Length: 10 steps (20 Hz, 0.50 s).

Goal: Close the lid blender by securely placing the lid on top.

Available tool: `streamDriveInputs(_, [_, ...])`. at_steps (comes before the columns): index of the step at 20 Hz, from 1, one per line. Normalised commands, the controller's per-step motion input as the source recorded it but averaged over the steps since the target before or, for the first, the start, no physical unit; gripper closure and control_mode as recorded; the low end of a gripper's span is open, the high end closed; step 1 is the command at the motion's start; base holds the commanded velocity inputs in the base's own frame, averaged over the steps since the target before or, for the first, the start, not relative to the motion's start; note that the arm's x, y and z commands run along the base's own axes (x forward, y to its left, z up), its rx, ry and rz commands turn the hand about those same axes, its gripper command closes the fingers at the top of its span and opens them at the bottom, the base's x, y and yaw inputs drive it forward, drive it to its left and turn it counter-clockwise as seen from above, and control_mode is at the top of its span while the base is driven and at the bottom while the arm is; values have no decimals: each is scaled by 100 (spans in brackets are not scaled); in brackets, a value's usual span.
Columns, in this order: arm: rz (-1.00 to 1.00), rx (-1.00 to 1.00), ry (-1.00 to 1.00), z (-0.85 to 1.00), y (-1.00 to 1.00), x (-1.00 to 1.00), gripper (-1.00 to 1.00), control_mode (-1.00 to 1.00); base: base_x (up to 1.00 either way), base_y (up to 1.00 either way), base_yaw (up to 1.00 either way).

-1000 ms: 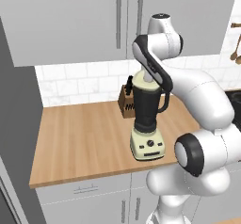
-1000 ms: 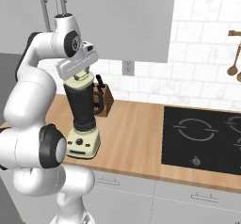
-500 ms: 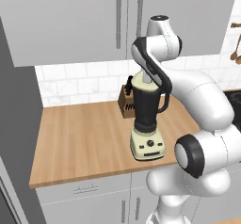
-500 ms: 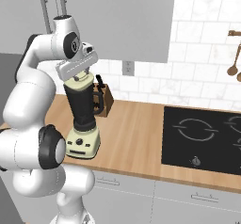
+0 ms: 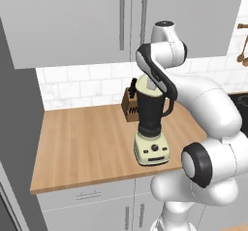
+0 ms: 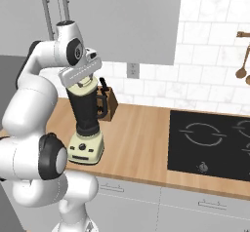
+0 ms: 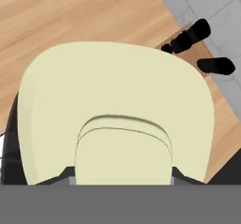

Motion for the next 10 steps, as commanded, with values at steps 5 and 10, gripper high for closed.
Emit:
streamDriveInputs(5, [0,0,7,-5,0,2,100,-100,0,0,0])
streamDriveInputs(10, [0,8,20,16,-7,0,100,-100,0,0,0])
